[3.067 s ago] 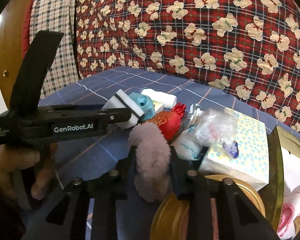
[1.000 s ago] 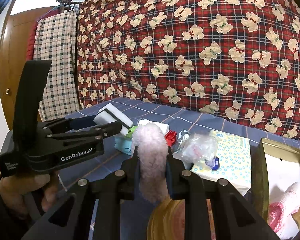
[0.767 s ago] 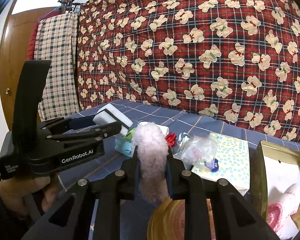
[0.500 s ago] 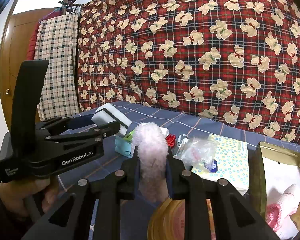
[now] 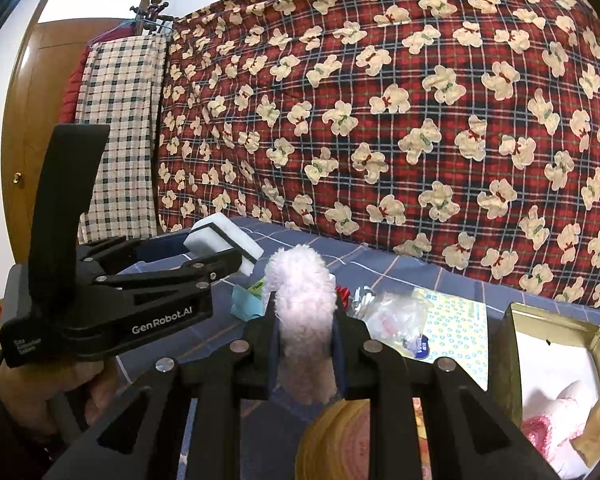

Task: Organize soft objects
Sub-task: 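Lift the striped sponge with the left tool while the right tool lifts the pink puff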

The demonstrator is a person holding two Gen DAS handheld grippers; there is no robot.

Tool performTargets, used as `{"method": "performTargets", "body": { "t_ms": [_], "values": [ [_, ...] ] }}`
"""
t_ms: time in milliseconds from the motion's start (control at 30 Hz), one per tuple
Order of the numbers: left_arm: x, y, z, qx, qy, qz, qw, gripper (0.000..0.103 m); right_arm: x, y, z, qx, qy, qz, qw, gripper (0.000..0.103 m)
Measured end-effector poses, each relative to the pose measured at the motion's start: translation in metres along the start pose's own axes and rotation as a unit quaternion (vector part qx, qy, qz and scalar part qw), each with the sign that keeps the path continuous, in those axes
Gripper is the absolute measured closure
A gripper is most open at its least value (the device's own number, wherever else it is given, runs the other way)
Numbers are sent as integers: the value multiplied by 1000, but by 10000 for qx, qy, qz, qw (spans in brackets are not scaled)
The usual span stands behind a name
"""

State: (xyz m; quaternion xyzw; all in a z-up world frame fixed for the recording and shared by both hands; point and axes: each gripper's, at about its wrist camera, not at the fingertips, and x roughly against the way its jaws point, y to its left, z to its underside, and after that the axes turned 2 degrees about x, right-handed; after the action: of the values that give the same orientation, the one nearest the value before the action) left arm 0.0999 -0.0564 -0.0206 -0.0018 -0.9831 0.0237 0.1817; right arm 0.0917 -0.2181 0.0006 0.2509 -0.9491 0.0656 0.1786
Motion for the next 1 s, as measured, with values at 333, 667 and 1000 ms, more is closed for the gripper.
{"method": "performTargets", "body": {
  "t_ms": [333, 667, 1000],
  "values": [
    [11, -1, -1, -17, -288, -36, 9996, 48, 8, 2, -1, 128, -231, 136, 9996, 79],
    [8, 0, -4, 107, -171, -116, 9997, 48, 18, -5, -5, -39, -497, 283, 9984, 79],
    [13, -8, -9, 153, -155, 63, 9997, 48, 25, -13, -7, -234, -665, 426, 9966, 79]
  ]
}}
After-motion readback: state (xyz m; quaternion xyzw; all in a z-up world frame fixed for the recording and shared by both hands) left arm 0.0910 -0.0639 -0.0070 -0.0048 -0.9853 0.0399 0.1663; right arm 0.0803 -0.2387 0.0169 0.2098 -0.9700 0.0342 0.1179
